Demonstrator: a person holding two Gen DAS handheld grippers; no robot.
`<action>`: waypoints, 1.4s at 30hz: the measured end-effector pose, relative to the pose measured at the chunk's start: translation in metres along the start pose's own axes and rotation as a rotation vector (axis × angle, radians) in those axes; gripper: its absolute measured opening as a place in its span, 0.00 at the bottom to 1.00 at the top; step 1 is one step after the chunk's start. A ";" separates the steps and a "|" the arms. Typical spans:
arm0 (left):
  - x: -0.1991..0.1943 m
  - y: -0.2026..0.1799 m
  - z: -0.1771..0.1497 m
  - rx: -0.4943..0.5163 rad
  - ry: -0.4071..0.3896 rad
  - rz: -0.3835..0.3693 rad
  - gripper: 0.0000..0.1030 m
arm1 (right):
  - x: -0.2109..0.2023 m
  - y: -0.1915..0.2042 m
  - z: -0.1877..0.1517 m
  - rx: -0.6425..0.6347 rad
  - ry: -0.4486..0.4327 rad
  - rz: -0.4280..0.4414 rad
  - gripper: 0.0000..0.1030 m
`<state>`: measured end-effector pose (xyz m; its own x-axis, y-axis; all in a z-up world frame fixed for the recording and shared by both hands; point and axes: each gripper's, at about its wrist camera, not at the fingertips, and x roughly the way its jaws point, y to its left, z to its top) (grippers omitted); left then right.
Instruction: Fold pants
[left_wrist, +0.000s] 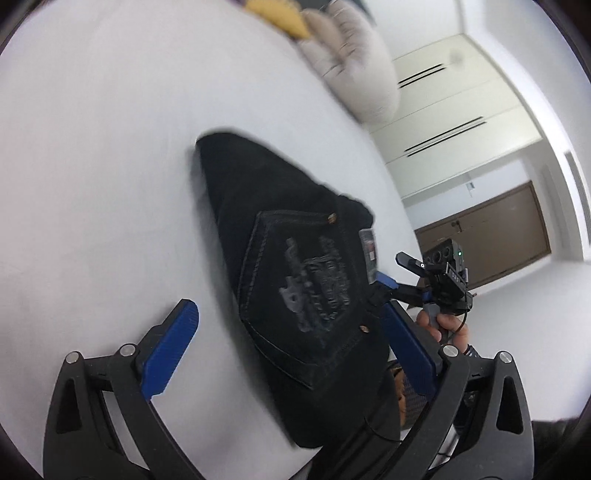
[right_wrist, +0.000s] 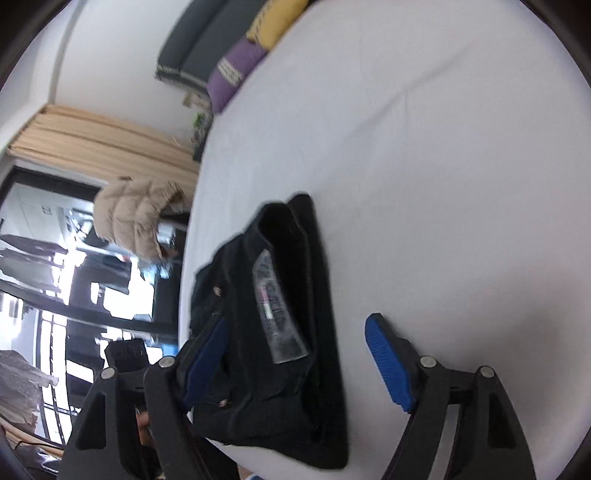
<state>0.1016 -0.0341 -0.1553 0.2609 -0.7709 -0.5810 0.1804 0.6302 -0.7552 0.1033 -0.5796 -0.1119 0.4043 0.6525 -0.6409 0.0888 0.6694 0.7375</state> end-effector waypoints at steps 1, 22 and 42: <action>0.006 0.001 0.002 -0.005 0.009 0.008 0.97 | 0.006 0.002 0.001 -0.011 0.012 -0.014 0.72; 0.045 -0.010 0.045 0.009 0.099 0.056 0.26 | 0.049 0.108 0.003 -0.226 0.039 -0.207 0.20; -0.019 0.085 0.192 0.036 -0.015 0.249 0.26 | 0.189 0.159 0.096 -0.186 0.053 -0.149 0.21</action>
<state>0.2939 0.0519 -0.1506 0.3153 -0.5905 -0.7429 0.1423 0.8034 -0.5782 0.2811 -0.3838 -0.0959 0.3505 0.5562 -0.7536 -0.0270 0.8103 0.5854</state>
